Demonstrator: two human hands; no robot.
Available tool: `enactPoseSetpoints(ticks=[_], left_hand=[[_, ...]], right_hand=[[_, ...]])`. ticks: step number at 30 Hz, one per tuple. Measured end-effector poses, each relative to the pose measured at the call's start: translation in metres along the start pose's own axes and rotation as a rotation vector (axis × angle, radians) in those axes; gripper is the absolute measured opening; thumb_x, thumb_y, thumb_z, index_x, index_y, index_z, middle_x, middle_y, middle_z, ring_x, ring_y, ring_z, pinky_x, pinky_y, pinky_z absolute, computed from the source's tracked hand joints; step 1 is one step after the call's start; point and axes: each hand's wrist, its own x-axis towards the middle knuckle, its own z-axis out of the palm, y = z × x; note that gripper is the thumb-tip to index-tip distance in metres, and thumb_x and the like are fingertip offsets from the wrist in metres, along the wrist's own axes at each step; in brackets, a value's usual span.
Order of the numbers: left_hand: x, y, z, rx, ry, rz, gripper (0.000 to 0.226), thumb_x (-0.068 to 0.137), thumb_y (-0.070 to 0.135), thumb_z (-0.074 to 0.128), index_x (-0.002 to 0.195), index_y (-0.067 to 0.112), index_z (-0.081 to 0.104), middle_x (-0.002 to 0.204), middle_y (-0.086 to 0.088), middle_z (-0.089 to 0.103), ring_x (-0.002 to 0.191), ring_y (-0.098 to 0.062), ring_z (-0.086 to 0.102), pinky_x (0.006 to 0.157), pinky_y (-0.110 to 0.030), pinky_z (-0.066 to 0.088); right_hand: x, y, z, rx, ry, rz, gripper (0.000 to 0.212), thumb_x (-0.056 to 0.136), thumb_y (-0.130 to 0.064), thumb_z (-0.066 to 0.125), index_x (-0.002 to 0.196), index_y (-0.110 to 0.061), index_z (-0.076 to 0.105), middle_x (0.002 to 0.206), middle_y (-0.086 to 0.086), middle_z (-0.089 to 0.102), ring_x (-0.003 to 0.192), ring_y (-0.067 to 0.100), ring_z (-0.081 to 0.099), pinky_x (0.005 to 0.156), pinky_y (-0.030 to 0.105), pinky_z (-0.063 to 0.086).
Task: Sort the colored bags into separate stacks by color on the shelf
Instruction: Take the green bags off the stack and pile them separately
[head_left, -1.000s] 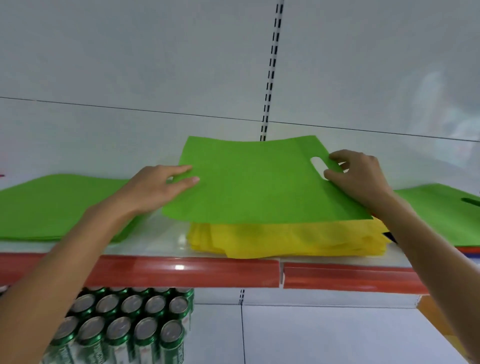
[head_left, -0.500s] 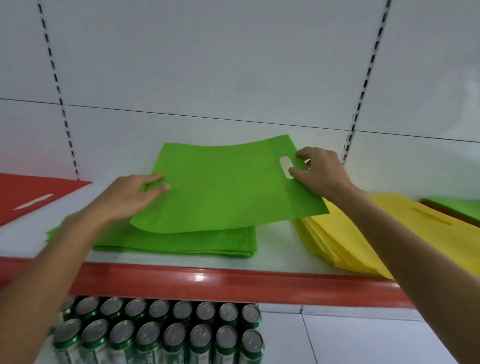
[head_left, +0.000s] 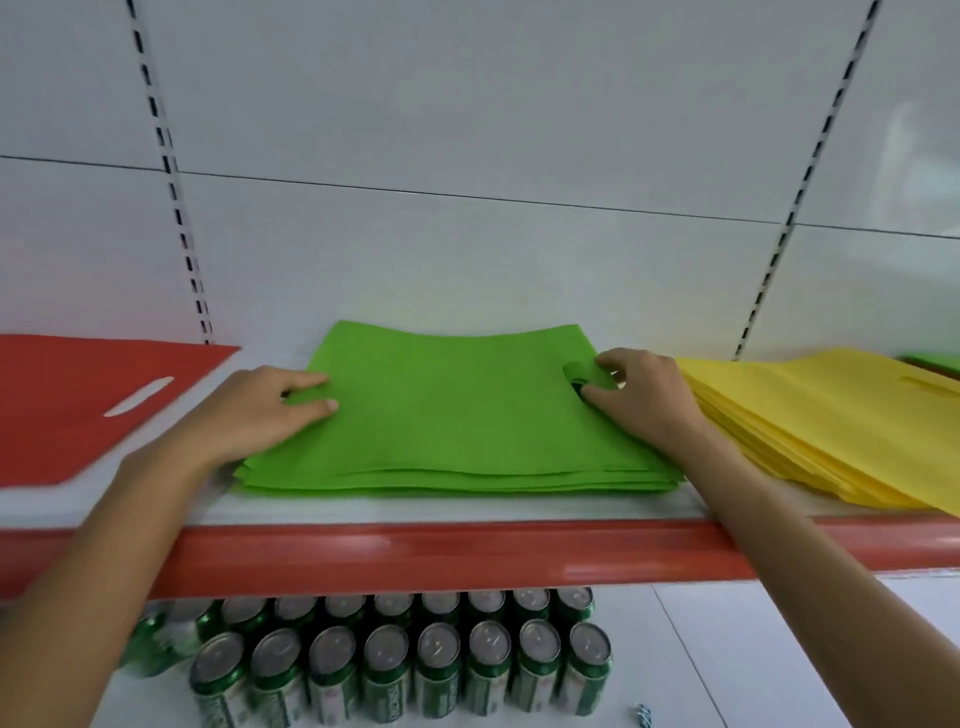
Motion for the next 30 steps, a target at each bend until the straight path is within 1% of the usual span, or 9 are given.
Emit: enactPoseSetpoints(ticks=[6, 14, 16, 19, 20, 22, 24, 28, 30], left_hand=[[-0.001, -0.011, 0.002, -0.03, -0.03, 0.043, 0.047, 0.082, 0.033, 0.067, 0.127, 0.024, 0.056, 0.142, 0.0, 0.044, 0.126, -0.021, 0.045, 0.099, -0.026, 0.03], [-0.004, -0.013, 0.002, -0.033, -0.035, 0.053, 0.045, 0.081, 0.033, 0.067, 0.125, 0.025, 0.058, 0.142, -0.001, 0.045, 0.127, -0.02, 0.044, 0.094, -0.025, 0.03], [-0.008, -0.013, -0.002, -0.06, -0.022, 0.047, 0.048, 0.077, 0.041, 0.071, 0.121, 0.026, 0.06, 0.14, -0.001, 0.047, 0.128, -0.02, 0.044, 0.099, -0.028, 0.03], [-0.016, -0.006, -0.014, -0.13, 0.067, 0.054, 0.072, 0.057, 0.065, 0.064, 0.117, 0.027, 0.063, 0.136, 0.001, 0.051, 0.128, -0.018, 0.043, 0.106, -0.035, 0.031], [-0.018, -0.001, -0.018, -0.119, 0.105, 0.078, 0.072, 0.057, 0.065, 0.065, 0.118, 0.026, 0.062, 0.135, 0.0, 0.052, 0.128, -0.018, 0.044, 0.107, -0.036, 0.031], [-0.021, 0.016, -0.023, -0.083, 0.157, 0.141, 0.057, 0.072, 0.051, 0.072, 0.122, 0.026, 0.06, 0.136, 0.001, 0.051, 0.128, -0.02, 0.044, 0.107, -0.035, 0.031], [-0.02, 0.038, -0.02, -0.053, 0.191, 0.209, 0.045, 0.081, 0.037, 0.066, 0.124, 0.027, 0.058, 0.137, 0.004, 0.05, 0.127, -0.022, 0.043, 0.105, -0.032, 0.03], [-0.025, 0.096, 0.011, -0.01, 0.167, 0.341, 0.045, 0.082, 0.033, 0.065, 0.126, 0.026, 0.057, 0.135, 0.005, 0.052, 0.126, -0.014, 0.045, 0.097, -0.015, 0.025], [-0.029, 0.126, 0.031, 0.0, 0.137, 0.398, 0.046, 0.082, 0.034, 0.065, 0.126, 0.026, 0.057, 0.134, 0.006, 0.052, 0.124, -0.01, 0.045, 0.094, -0.011, 0.023]], right_hand=[[-0.008, 0.003, 0.002, -0.038, -0.004, 0.041, 0.036, 0.083, -0.031, 0.065, 0.114, -0.014, 0.067, 0.115, 0.009, 0.066, 0.108, 0.025, 0.059, 0.088, 0.032, 0.045], [-0.008, 0.006, 0.007, -0.008, -0.013, 0.061, 0.032, 0.083, -0.036, 0.066, 0.107, -0.015, 0.07, 0.11, 0.008, 0.068, 0.105, 0.023, 0.06, 0.087, 0.029, 0.042], [-0.009, 0.003, 0.008, 0.01, -0.006, 0.057, 0.031, 0.085, -0.038, 0.063, 0.105, -0.015, 0.071, 0.109, 0.007, 0.069, 0.105, 0.023, 0.06, 0.086, 0.028, 0.042], [-0.014, -0.005, -0.005, 0.058, 0.067, 0.014, 0.034, 0.091, -0.034, 0.058, 0.116, -0.012, 0.065, 0.117, 0.005, 0.066, 0.107, 0.019, 0.06, 0.089, 0.028, 0.041], [-0.018, -0.007, -0.015, 0.055, 0.101, -0.011, 0.036, 0.091, -0.033, 0.057, 0.119, -0.012, 0.062, 0.12, 0.004, 0.064, 0.108, 0.018, 0.059, 0.092, 0.03, 0.042], [-0.023, -0.009, -0.041, 0.038, 0.183, -0.066, 0.035, 0.09, -0.032, 0.058, 0.121, -0.015, 0.062, 0.118, 0.003, 0.064, 0.107, 0.018, 0.059, 0.094, 0.035, 0.045], [-0.024, -0.003, -0.069, 0.038, 0.257, -0.094, 0.033, 0.088, -0.029, 0.061, 0.119, -0.017, 0.063, 0.114, 0.004, 0.065, 0.103, 0.02, 0.059, 0.094, 0.039, 0.045], [-0.016, 0.048, -0.101, 0.006, 0.264, -0.006, 0.034, 0.086, -0.027, 0.062, 0.118, -0.016, 0.063, 0.114, 0.005, 0.066, 0.108, 0.022, 0.059, 0.096, 0.042, 0.045], [-0.017, 0.086, -0.11, -0.03, 0.239, 0.043, 0.035, 0.086, -0.026, 0.063, 0.119, -0.013, 0.063, 0.116, 0.006, 0.065, 0.108, 0.022, 0.059, 0.095, 0.042, 0.046]])
